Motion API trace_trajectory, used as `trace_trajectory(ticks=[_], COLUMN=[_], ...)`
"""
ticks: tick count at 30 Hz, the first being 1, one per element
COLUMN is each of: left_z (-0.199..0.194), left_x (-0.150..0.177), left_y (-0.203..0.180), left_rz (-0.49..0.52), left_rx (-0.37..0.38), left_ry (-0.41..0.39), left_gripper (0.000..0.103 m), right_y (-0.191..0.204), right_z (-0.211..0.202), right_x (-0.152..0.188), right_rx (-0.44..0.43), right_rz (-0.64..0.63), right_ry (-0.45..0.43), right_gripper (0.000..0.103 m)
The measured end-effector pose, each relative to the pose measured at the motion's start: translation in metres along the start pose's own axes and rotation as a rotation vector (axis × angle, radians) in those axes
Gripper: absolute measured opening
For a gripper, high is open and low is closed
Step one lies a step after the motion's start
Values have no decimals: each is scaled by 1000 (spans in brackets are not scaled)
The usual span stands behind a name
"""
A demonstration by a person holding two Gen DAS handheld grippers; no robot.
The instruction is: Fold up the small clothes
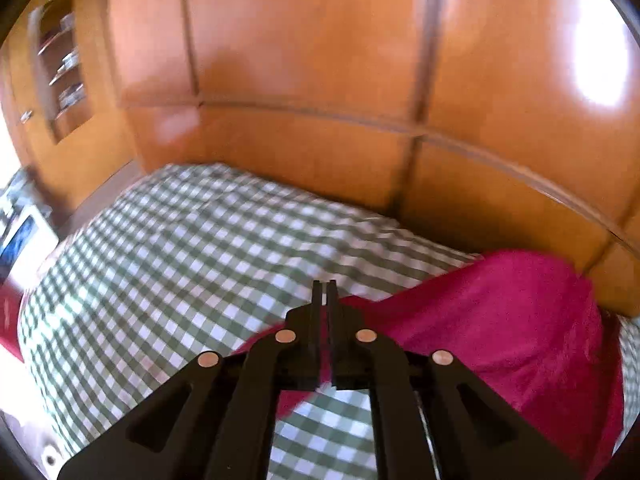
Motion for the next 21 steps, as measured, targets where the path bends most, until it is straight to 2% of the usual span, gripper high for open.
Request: trace_trajectory(ticks=[1, 3, 4, 5, 7, 10, 11, 14, 16, 19, 21], left_z=[3, -3, -7, -10, -21, -48, -55, -78, -89, -105, -114], left_x=[4, 16, 25, 34, 57, 104, 115, 163, 187, 216, 229], left_y=[0, -2, -5, -7, -12, -23, -24, -25, -23, -15, -10], left_rz=[-14, -15, 4, 25, 69, 145, 163, 205, 207, 169, 153], left_rx=[-5, 4, 15, 28, 85, 208, 232, 314, 340, 389, 396], left_ry=[4, -10, -13, -9, 6, 40, 52, 112, 149, 203, 217], left_gripper=[29, 45, 45, 45, 46, 53, 54, 56, 57, 59, 60], right_y=[10, 29, 37, 43, 55, 60, 56, 26, -9, -67, -109], right_z=[0, 3, 7, 11, 24, 24, 21, 3, -12, -19, -10], right_x=[2, 8, 11, 15, 25, 29, 26, 8, -13, -42, -61], right_rx=[-22, -46, -51, -56, -72, -49, -53, -39, 4, 145, 245], right_rz=[-14, -58, -79, -98, -148, -248, -242, -174, -96, -37, -10], right_ry=[11, 27, 42, 61, 110, 88, 83, 30, -22, -93, -116], right_gripper=[60, 60, 60, 55, 33, 7, 5, 5, 5, 5, 5])
Point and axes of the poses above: each gripper's, at about its wrist camera, not at the fingertips, and z roughly the way its jaws point, y to its left, x to its underside, the point moved 3 cm from there along z, roughly the way its jaws point, and after that the axes turned 9 degrees about -y, right-handed, at the moved point
